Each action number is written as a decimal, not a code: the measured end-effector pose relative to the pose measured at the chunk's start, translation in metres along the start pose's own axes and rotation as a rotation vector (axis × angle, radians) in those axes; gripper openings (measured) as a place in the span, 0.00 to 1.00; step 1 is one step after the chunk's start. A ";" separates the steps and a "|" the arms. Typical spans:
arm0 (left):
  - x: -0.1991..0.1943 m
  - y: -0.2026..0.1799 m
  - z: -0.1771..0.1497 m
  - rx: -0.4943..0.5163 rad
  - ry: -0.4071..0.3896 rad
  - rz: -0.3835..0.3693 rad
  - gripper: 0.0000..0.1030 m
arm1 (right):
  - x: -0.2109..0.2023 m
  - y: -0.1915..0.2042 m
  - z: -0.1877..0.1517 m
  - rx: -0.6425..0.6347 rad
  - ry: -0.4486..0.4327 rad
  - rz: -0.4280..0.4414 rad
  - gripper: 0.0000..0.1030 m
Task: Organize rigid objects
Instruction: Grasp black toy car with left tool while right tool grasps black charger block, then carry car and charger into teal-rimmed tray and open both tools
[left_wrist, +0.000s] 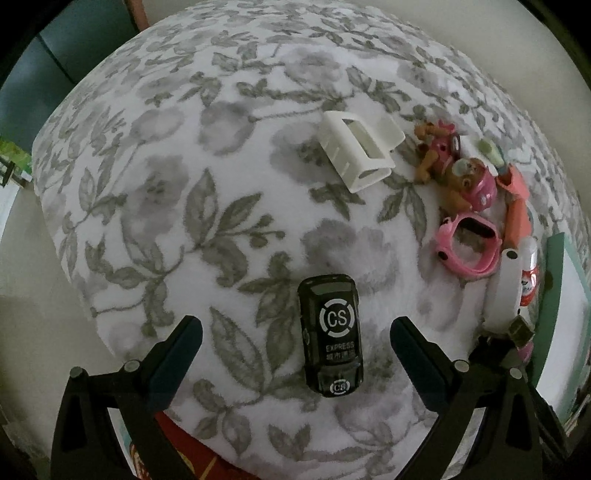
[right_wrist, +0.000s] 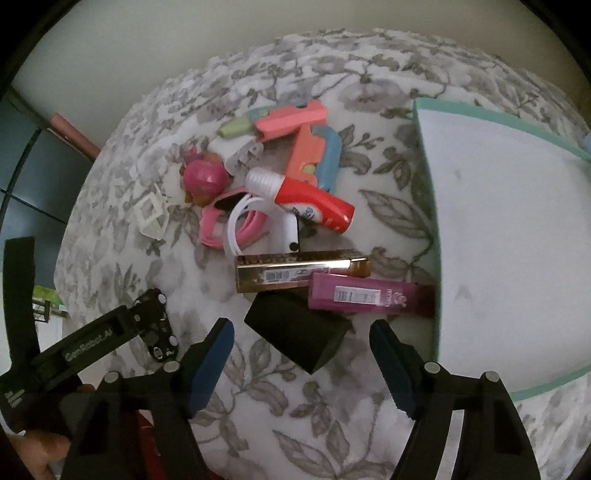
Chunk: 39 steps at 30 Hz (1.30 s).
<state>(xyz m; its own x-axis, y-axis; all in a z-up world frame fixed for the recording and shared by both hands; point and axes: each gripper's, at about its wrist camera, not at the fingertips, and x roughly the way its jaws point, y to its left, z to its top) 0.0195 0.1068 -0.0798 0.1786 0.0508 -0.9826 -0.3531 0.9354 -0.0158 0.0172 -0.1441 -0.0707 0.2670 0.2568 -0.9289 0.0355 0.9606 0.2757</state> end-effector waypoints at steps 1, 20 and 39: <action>0.003 -0.002 0.001 0.007 0.004 0.003 0.92 | 0.003 0.000 0.001 0.001 0.006 0.000 0.73; 0.032 -0.041 -0.004 0.081 0.019 0.023 0.67 | 0.029 0.022 0.007 -0.045 -0.009 -0.132 0.69; -0.004 -0.087 -0.022 0.164 -0.051 -0.068 0.36 | 0.001 -0.006 0.002 0.025 -0.019 -0.021 0.61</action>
<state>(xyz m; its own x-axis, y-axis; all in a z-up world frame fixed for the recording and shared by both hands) 0.0289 0.0176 -0.0781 0.2444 -0.0004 -0.9697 -0.1849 0.9816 -0.0470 0.0190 -0.1497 -0.0731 0.2841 0.2341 -0.9298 0.0654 0.9627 0.2624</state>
